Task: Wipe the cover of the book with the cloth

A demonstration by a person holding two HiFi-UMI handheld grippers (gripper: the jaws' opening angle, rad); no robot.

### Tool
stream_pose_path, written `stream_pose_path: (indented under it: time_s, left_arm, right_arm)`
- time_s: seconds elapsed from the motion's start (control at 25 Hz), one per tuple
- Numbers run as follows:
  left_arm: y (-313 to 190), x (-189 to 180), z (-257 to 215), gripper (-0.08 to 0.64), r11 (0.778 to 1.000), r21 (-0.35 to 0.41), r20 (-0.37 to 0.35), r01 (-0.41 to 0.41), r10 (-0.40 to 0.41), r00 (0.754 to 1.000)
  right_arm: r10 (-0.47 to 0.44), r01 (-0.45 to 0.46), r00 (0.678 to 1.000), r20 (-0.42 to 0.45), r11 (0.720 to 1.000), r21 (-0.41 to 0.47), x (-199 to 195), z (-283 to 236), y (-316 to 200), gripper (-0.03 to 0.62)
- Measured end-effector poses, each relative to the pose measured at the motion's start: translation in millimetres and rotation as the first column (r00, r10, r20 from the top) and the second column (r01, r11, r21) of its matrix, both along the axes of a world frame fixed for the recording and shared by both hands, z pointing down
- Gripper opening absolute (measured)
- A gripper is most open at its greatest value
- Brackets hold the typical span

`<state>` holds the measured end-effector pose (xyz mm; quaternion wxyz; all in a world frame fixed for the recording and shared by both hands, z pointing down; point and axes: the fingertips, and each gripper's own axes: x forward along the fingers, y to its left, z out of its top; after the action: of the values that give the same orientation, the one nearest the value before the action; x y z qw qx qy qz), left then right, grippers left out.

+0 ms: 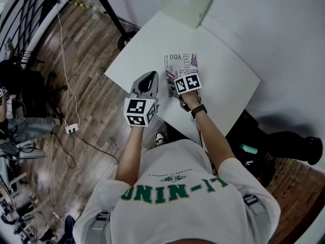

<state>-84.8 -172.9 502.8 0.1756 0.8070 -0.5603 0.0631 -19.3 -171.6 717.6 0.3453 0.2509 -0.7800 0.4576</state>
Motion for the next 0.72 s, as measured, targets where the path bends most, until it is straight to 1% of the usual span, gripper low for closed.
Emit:
stream_pose_path:
  time_s: [0.08, 0.2, 0.36, 0.48, 0.56, 0.64, 0.72]
  left_arm:
    - [1, -1, 2, 0.015, 1.0, -0.002, 0.002, 0.004, -0.004, 1.0]
    - [1, 2, 2, 0.015, 1.0, -0.004, -0.001, 0.003, -0.003, 1.0]
    - [0, 10, -2, 0.015, 1.0, 0.005, -0.009, -0.014, 0.014, 1.0]
    - [-2, 17, -4, 0.015, 1.0, 0.01, -0.015, -0.026, 0.026, 1.0]
    - [-2, 21, -4, 0.015, 0.999, 0.013, -0.017, -0.03, 0.03, 0.999]
    - [-2, 23, -4, 0.015, 0.999, 0.012, -0.017, -0.031, 0.031, 0.999]
    - [-1, 25, -3, 0.015, 0.999, 0.011, -0.018, -0.03, 0.03, 0.999]
  right_arm:
    - [0.005, -0.005, 1.0, 0.001, 1.0, -0.002, 3, 1, -1, 0.035]
    - [0.042, -0.042, 0.999, -0.002, 0.999, -0.004, 23, 1, -5, 0.034]
    - [0.129, -0.129, 0.991, -0.036, 0.992, 0.013, 73, -2, -14, 0.034]
    - [0.223, -0.222, 0.972, -0.072, 0.975, 0.026, 120, -3, -25, 0.034]
    - [0.278, -0.276, 0.957, -0.082, 0.961, 0.031, 142, -6, -33, 0.034]
    - [0.307, -0.306, 0.95, -0.064, 0.952, 0.026, 148, -11, -36, 0.034]
    - [0.284, -0.284, 0.958, -0.035, 0.959, 0.015, 133, -16, -32, 0.034]
